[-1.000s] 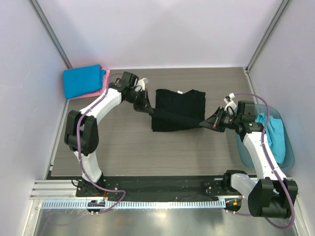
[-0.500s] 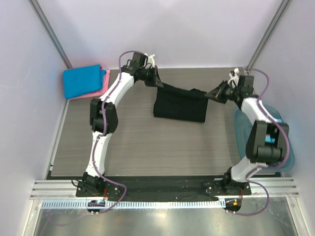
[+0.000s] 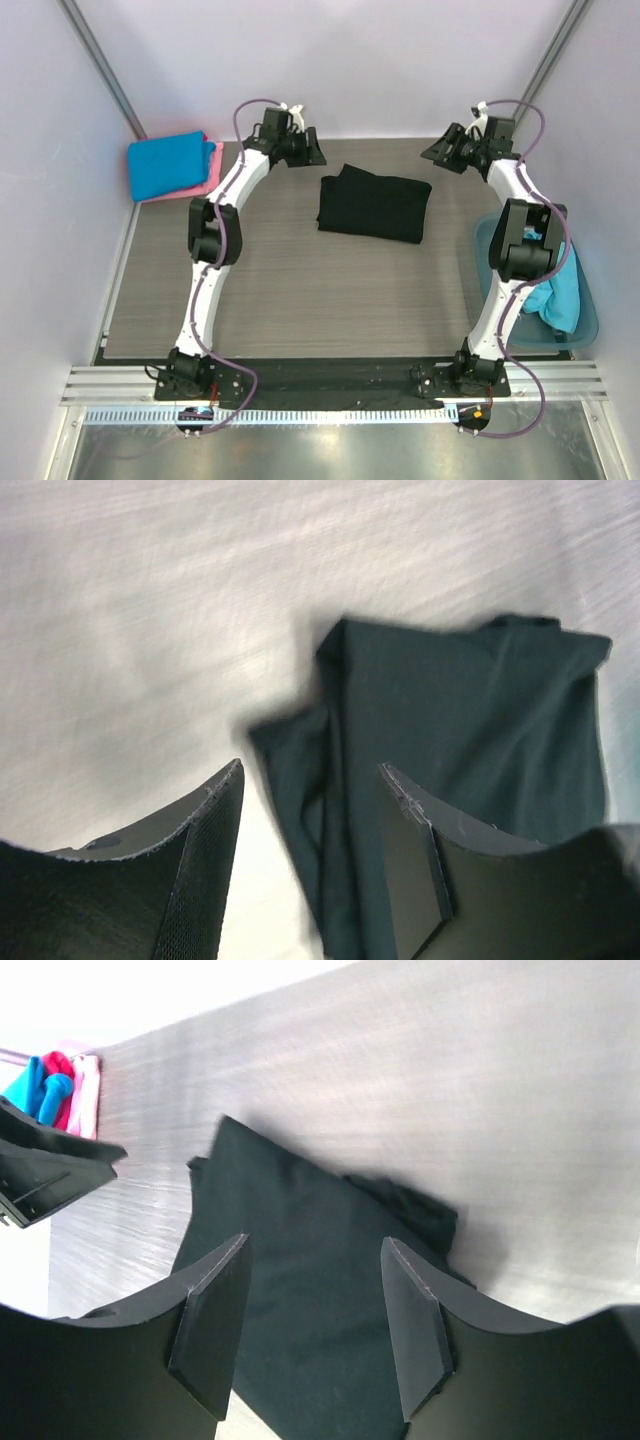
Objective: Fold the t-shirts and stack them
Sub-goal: Fold the tshirt
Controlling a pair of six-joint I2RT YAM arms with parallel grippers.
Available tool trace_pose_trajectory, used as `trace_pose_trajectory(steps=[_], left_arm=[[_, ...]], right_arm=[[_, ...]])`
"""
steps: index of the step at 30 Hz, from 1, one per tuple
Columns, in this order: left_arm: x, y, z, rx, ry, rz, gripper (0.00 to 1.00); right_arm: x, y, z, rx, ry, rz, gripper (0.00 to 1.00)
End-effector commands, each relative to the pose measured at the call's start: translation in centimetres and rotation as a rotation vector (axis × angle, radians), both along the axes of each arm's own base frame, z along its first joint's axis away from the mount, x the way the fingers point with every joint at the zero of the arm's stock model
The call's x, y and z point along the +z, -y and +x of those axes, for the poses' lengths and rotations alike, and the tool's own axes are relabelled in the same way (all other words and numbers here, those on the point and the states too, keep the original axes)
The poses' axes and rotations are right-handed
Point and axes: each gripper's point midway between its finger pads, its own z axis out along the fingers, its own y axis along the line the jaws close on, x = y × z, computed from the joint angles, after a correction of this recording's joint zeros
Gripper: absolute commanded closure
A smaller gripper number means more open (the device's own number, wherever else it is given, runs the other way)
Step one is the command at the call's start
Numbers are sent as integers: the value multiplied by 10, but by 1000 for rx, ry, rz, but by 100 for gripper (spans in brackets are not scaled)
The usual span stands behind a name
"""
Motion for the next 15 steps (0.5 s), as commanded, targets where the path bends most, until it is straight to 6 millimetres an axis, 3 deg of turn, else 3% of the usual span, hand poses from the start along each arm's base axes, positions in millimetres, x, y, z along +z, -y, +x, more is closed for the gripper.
trace_pose_trajectory(steps=[1,2,5,9,15], left_arm=[[76,-22,-13,9,43,-89,44],[81,-16,-26,-50,-1,-154,41],[70,-22,-39,-90,-103,-229,41],[82,-17,-32,-162,-9,-243,39],[35,-3,-4,-233,84,-193,48]], right_arm=[[62,-2,-8,85,141,-91,40],[42,-3,-21,109,89,-100,39],[18,6,-38,98,42,-174,39],[12,11,-42,113,39,-234,39],[-14,21,-39,98,-2,-281,40]])
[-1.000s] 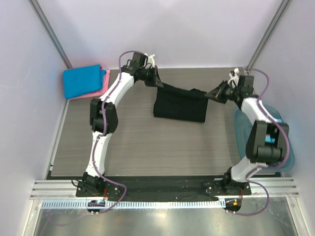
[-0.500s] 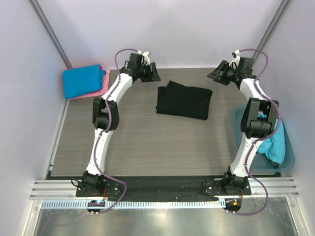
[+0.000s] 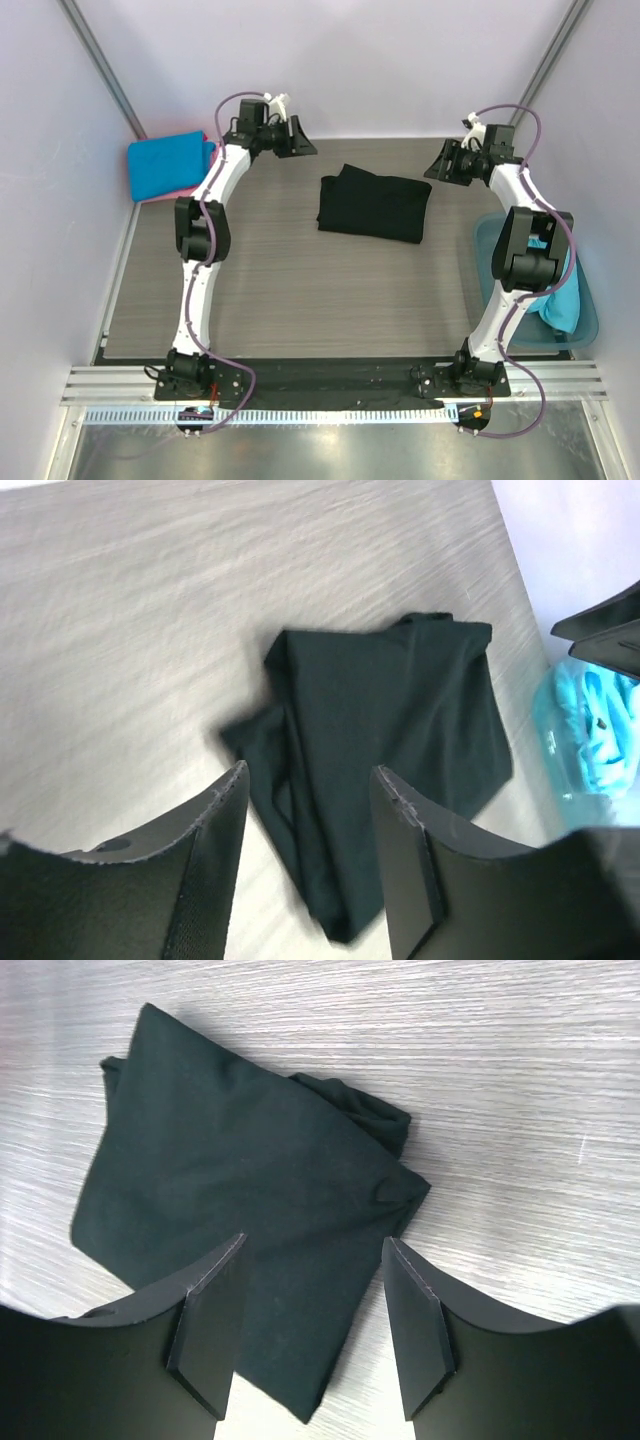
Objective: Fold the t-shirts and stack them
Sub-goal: Fold the tshirt
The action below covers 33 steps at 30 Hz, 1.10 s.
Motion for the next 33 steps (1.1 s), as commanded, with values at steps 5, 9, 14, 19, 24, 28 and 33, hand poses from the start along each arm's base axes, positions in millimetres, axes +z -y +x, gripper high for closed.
trace_pose_trajectory(steps=[5,9,14,19,24,28,33], left_arm=[[-24,45,3,-127,87,-29,62],[-18,52,-22,-127,-16,-56,62],[2,28,-43,-79,-162,-118,52],[10,-11,-55,-25,-226,-132,50],[34,-48,-54,42,-224,-158,49],[48,-72,-56,84,-213,-159,50],[50,-88,-58,111,-216,-144,49]], right_arm=[[-6,-6,7,67,26,-11,43],[-22,-42,13,156,-4,14,44],[-35,-90,20,263,-13,-5,47],[-57,-131,19,326,-46,-21,47],[-95,-145,6,384,-120,-99,48],[-125,-154,-14,514,-163,-221,50],[-140,-166,-54,639,-225,-325,53]])
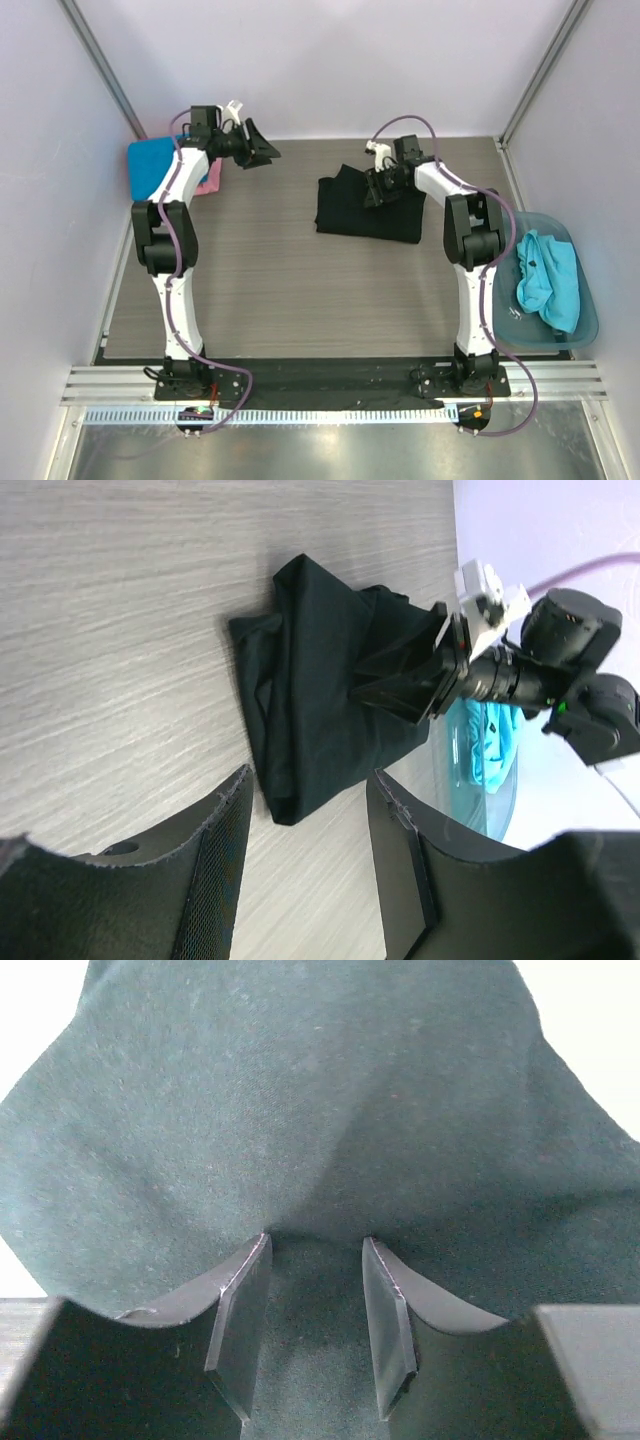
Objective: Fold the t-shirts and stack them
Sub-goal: Fold the tshirt
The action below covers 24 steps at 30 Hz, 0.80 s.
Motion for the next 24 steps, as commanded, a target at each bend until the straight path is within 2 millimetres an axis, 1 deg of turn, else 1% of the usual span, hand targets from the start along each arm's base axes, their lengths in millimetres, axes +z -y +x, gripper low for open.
trace_pose_trajectory(steps=[1,2,3,4,5,6,7,8,12,13,14,16,17,18,19,20,21,22,23,24], left_arm=[[19,0,-15,-21,6,-4,49],[19,-1,-18,-29,6,0,49],[18,0,-20,-34,0,0,49],[12,1,-23,-37,-20,-3,49],[9,2,-26,-41,-31,-7,49],[8,3,-29,-48,-34,-7,50],[0,2,-33,-52,-55,-5,50],[-3,3,-36,-55,-64,0,49],[-20,4,-48,-71,-92,28,49],[-21,6,-51,-77,-95,33,49],[-26,8,-55,-84,-107,37,49],[-35,16,-60,-115,-103,54,48],[-37,19,-59,-126,-95,62,47],[-41,25,-60,-146,-89,73,47],[-50,25,-59,-156,-86,99,47],[-54,28,-57,-168,-75,116,46],[-49,36,-54,-193,-40,131,45],[-53,39,-56,-214,-48,149,44],[-66,46,-55,-257,-19,191,44],[-61,50,-50,-274,15,206,43]], right_arm=[[-28,-10,-56,147,-104,-151,53],[-34,-10,-72,180,-129,-165,53],[-33,-11,-79,200,-132,-172,53],[-27,-17,-88,224,-127,-175,53],[-32,-16,-100,237,-151,-183,53],[-32,-16,-106,243,-157,-182,54],[-35,-17,-118,258,-178,-183,54],[-27,-20,-121,271,-161,-180,54],[-18,-23,-140,284,-162,-177,54],[-13,-25,-143,286,-158,-172,54],[-4,-26,-144,283,-134,-168,54],[11,-27,-137,246,-103,-164,53],[25,-29,-128,230,-62,-159,52],[46,-25,-118,200,-9,-160,50],[63,-26,-110,165,22,-143,48],[76,-22,-103,130,48,-133,47],[86,-19,-98,100,65,-125,46],[103,-9,-92,54,90,-107,45],[111,-4,-90,16,95,-87,43],[115,1,-89,-10,94,-76,42]])
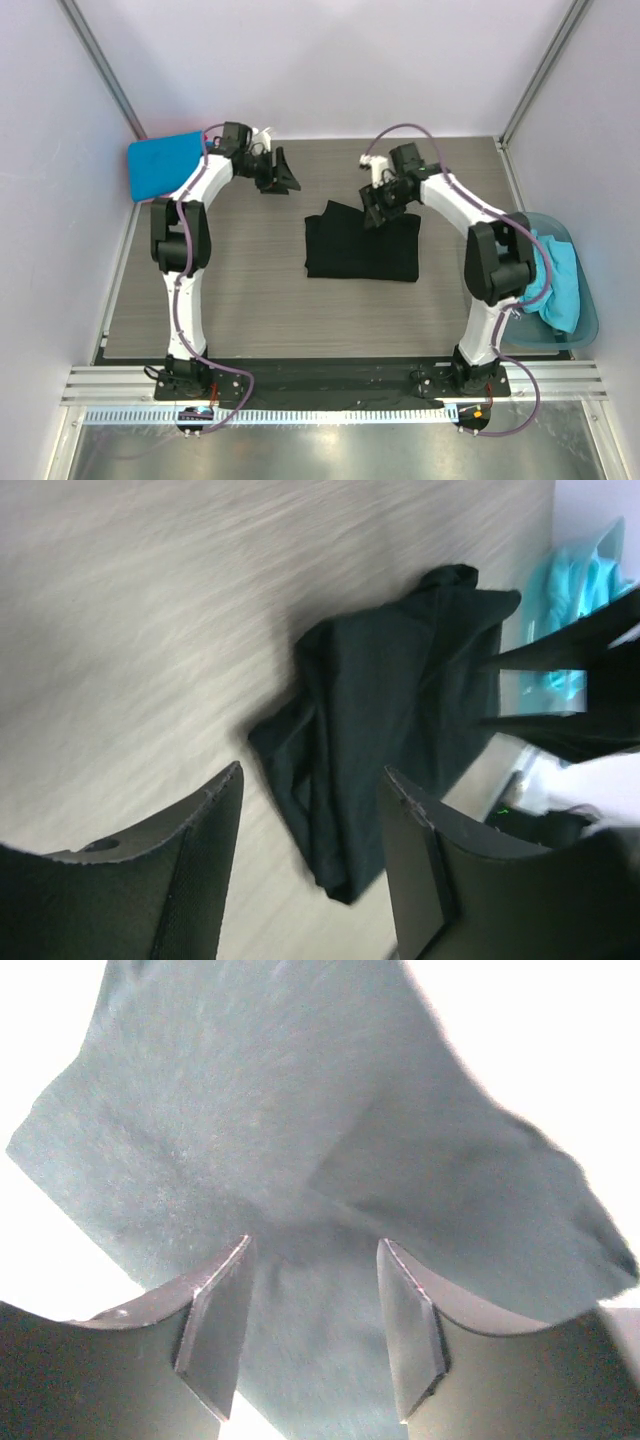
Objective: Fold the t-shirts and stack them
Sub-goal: Fold the tshirt
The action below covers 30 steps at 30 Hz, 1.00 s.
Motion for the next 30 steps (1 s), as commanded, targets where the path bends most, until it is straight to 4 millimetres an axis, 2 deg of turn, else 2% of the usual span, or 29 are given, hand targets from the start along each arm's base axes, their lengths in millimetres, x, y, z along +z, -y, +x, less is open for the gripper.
trace_pose_trajectory(steps=[1,3,5,6,8,10,15,19,26,28,30], left_arm=[[6,17,8,-122,139,70,43],[-9,26,11,-144,139,98,42],[-10,36,14,-181,178,115,43],[-23,40,15,-195,167,132,44],[-29,46,16,-221,179,149,48],[-43,55,15,-247,172,156,49],[-52,76,18,-290,209,167,49],[-61,85,22,-297,227,183,49],[-59,101,23,-306,253,186,51],[-58,97,29,-276,271,234,55],[-58,87,37,-236,291,305,54]], right_arm=[[80,30,27,-169,157,83,41],[80,43,24,-190,149,87,41],[72,66,19,-226,132,75,41],[69,74,18,-229,129,68,41],[61,92,12,-253,99,74,41],[56,104,8,-247,90,73,40],[49,127,5,-241,76,113,37],[42,136,11,-239,70,111,36],[26,144,22,-250,39,116,36],[28,140,26,-234,40,142,36],[26,138,29,-228,36,159,36]])
